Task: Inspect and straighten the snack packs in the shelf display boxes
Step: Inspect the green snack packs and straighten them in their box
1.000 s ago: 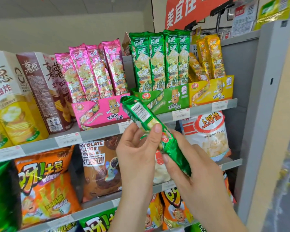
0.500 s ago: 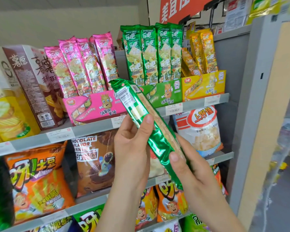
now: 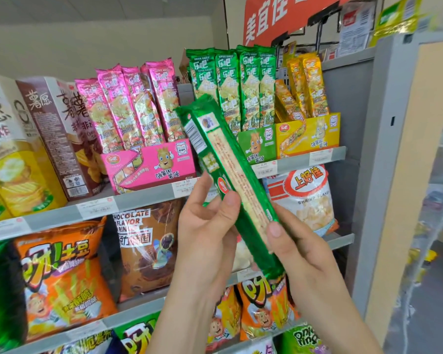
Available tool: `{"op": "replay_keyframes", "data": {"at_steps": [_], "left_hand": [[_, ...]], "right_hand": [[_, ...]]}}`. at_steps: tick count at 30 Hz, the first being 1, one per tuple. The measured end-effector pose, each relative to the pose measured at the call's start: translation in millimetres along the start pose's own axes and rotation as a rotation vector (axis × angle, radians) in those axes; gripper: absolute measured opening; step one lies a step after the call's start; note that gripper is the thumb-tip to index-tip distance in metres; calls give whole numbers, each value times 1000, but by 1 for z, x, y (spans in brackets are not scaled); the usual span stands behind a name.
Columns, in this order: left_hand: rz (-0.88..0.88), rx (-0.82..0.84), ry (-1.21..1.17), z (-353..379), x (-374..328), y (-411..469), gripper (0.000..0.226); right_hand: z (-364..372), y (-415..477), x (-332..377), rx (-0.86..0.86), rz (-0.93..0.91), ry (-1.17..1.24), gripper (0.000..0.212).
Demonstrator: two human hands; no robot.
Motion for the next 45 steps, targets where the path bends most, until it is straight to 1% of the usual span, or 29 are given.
{"op": "replay_keyframes", "data": {"at_steps": [1,2,3,5,7,9,11,12,13,15,16,18,20,22,25,29,31,33,34,36,37,38,39,40,41,42,43,44,45], "left_hand": [[-10,5,-26,-1,-2,0,97],[-18,11,-39,0,-2,0,88],[-23,18,-23,1,-2,0,72],[-8,42,141,4,0,-1,43],[21,46,364,8,1,-2,26],[33,3,423,9,0,-1,17],[30,-21,357,6,1,0,16],[24,-22,286,5,0,1,19],[17,-11,204,4,0,1,24],[8,24,63,2,-3,4,39],[10,39,20,1,-5,6,45],[22,60,-36,0,-7,10,50],[22,60,-106,0,-8,14,51],[-6,41,-163,0,-5,19,47],[-58,88,-218,-6,-2,21,32],[-136,96,-254,-19,3,12,42],[-155,86,-303,-20,4,10,42],[-128,21,-230,-17,-2,11,35],[-108,-11,-151,-16,-6,12,35],[-59,-64,9,-16,-12,15,45],[-20,-79,82,-15,-15,15,47],[23,-80,145,-15,-18,17,43],[65,-75,210,-15,-20,20,37],[93,-70,277,-14,-23,22,37],[109,-83,340,-12,-27,25,51],[111,-101,386,-11,-30,26,74],[107,-109,410,-9,-34,27,94],[113,-92,419,-8,-36,27,104],[136,-48,433,-8,-37,27,102]], "right_hand": [[1,0,0,26,9,-8,38],[1,-1,0,32,-2,-36,35],[1,-2,0,2,-28,-87,34],[-2,-6,-4,-131,-80,-271,34],[-3,-9,-5,-236,-145,-539,36],[1,-11,-5,-265,-237,-715,38],[2,-13,-5,-253,-268,-730,40],[1,-13,-6,-236,-254,-677,39],[-2,-13,-6,-214,-209,-573,38],[-6,-12,-8,-152,-70,-295,43],[-7,-13,-9,-119,-25,-199,45],[-5,-15,-8,-93,-11,-136,47],[-5,-16,-5,-132,-29,-132,54],[-7,-14,-1,-190,-81,-197,57],[-4,-17,6,-271,-144,-265,51],[9,-28,3,-323,-184,-347,46],[10,-31,2,-345,-199,-380,42],[7,-30,-1,-344,-221,-416,47],[4,-30,-4,-334,-231,-449,55],[-1,-29,-9,-304,-234,-530,76],[-3,-29,-12,-279,-204,-522,80],[-5,-28,-13,-242,-157,-454,77],[-5,-26,-14,-186,-105,-325,69],[-4,-24,-14,-120,-48,-171,59],[-2,-23,-14,-70,11,-39,52],[-1,-22,-15,-55,54,38,49],[-1,-20,-17,-78,77,71,46],[0,-17,-18,-132,83,82,44],[0,-14,-20,-188,84,69,42]]}}
Point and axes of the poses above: each hand's wrist, its own y-axis towards the middle knuckle, its own z-axis out of the palm, x = y × z, the point moved 2 cm from there along y, towards the middle knuckle, and after that the axes turned 2 degrees about -z, right-handed, at the moved point
